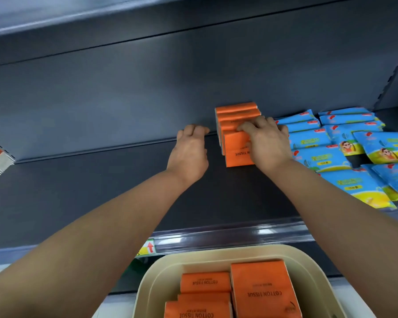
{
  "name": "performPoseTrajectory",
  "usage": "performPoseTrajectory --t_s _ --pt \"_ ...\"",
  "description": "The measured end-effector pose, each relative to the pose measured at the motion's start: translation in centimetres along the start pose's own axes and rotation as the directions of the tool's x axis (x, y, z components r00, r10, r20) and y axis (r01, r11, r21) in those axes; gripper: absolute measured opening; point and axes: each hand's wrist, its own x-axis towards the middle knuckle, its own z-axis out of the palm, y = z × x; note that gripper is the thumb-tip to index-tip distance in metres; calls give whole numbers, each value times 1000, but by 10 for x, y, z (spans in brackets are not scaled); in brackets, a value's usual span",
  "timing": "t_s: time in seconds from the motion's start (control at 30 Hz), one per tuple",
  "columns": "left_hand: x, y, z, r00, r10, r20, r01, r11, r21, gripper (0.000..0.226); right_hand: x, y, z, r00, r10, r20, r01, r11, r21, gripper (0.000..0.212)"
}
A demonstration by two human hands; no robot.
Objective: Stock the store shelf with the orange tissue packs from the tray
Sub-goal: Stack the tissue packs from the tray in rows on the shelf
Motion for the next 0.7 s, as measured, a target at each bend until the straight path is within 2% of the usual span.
performPoseTrajectory --t_s 0.27,0.43,0.6,0.7 --pt "-14 7 -11 1000 25 16 -25 999 -24 50 -13 -4 -11 999 -21 -30 21 999 -29 55" --pt "-43 17 -28 999 49 17 -49 999 -4 47 -54 -12 -37 993 -81 -87 83 997 9 59" --pt "-89 22 -38 987 148 57 -153 984 86 45 -117 -19 -57 973 -187 -132 193 981 30 52" --pt "-121 24 -37 982 148 121 -159 984 81 43 -159 -22 -58 971 -226 -79 231 971 59 45"
